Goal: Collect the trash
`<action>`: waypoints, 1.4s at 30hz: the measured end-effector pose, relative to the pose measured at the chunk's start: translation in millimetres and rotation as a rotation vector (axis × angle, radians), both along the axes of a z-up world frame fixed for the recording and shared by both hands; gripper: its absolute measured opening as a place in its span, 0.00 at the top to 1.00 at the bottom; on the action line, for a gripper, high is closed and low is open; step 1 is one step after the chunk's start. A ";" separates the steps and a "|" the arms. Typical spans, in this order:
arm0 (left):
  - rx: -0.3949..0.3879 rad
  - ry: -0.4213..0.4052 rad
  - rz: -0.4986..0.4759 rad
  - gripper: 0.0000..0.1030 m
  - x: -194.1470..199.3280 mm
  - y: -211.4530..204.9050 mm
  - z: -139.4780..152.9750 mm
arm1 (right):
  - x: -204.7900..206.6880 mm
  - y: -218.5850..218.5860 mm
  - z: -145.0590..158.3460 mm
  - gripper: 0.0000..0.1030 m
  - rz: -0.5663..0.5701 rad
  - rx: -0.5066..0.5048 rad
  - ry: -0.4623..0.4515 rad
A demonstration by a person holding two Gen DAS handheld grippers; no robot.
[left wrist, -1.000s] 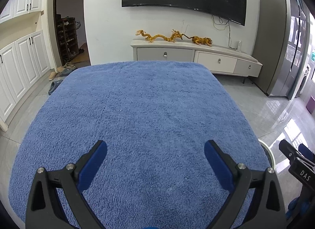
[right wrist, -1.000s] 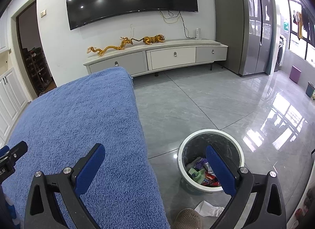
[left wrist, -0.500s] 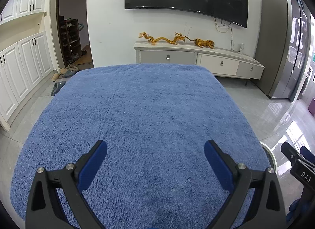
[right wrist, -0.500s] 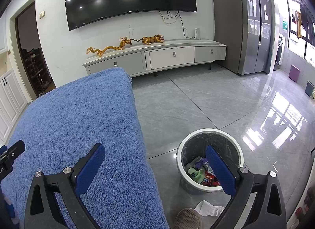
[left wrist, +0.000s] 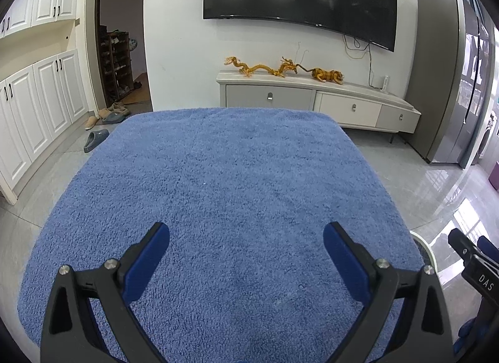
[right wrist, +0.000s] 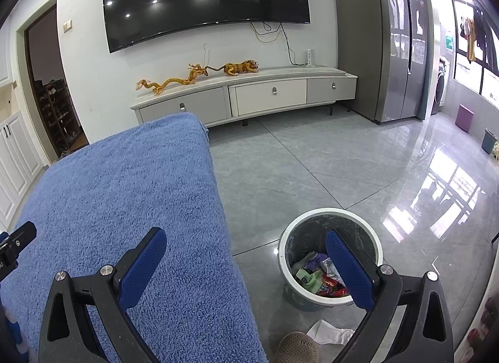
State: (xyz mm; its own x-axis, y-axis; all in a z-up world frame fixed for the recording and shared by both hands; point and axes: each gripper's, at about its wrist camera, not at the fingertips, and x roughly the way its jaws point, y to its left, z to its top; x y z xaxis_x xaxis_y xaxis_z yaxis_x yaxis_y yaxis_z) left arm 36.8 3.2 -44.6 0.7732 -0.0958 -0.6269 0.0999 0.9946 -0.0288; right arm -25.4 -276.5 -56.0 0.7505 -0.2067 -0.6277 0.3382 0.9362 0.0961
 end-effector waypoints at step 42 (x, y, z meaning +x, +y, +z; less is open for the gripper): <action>-0.022 -0.045 0.012 0.03 -26.1 -3.1 19.5 | -20.0 5.5 18.0 0.00 -0.031 -0.046 -0.041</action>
